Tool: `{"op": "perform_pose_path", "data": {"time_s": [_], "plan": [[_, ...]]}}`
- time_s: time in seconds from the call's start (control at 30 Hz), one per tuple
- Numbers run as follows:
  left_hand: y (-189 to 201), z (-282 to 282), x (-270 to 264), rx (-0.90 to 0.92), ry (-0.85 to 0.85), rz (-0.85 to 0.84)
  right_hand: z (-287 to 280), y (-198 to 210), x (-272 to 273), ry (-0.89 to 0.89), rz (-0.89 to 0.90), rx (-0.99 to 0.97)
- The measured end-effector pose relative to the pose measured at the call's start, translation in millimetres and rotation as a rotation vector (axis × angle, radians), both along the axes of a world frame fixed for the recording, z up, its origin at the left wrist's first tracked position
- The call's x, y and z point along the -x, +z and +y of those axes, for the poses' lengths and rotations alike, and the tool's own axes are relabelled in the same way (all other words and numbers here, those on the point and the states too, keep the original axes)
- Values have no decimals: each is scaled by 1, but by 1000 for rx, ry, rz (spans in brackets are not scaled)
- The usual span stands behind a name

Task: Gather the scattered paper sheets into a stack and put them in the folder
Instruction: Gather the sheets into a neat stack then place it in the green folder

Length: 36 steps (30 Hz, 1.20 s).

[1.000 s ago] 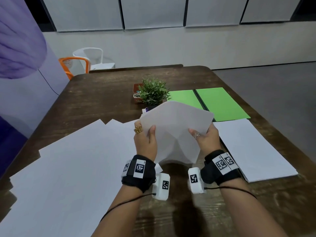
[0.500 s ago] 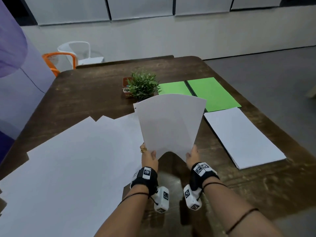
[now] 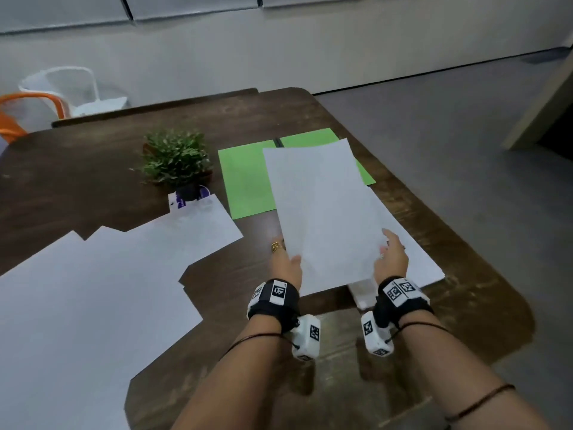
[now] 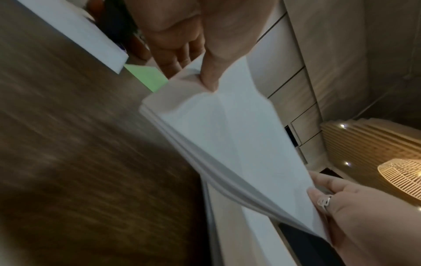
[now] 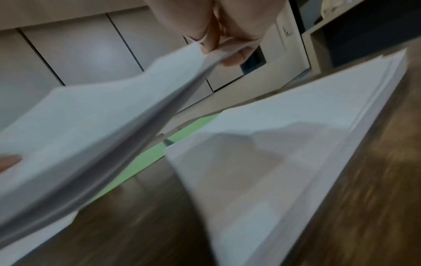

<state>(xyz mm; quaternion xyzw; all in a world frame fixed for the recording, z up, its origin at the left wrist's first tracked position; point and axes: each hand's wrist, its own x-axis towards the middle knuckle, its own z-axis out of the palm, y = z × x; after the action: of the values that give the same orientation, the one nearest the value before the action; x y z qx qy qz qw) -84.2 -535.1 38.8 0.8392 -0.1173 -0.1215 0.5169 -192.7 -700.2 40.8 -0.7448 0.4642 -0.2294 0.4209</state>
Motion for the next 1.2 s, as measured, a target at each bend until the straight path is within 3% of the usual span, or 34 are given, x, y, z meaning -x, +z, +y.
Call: {"op": "perform_pose_path", "data": {"time_s": [0.2, 0.43, 0.5, 0.63, 0.73, 0.9, 1.07, 1.2], "plan": [[-26, -81, 26, -180, -132, 130, -94, -14, 28, 57, 201, 82], [-41, -108, 50, -447, -149, 216, -134, -45, 36, 118, 474, 113], [-42, -107, 52, -492, -148, 185, -133, -45, 37, 161, 624, 215], [-35, -85, 45, -524, -56, -42, -111, -38, 18, 364, 598, 382], [-26, -44, 24, -540, -52, -160, -72, -31, -7, 577, 514, 414], [-20, 74, -15, -774, 45, -199, 23, -29, -51, 924, 422, 325], [-27, 224, -30, -911, 188, -37, 139, -45, -86, 1305, 625, 272], [-35, 331, -16, -957, 238, 68, 220, -52, -96, 1320, 762, 280]]}}
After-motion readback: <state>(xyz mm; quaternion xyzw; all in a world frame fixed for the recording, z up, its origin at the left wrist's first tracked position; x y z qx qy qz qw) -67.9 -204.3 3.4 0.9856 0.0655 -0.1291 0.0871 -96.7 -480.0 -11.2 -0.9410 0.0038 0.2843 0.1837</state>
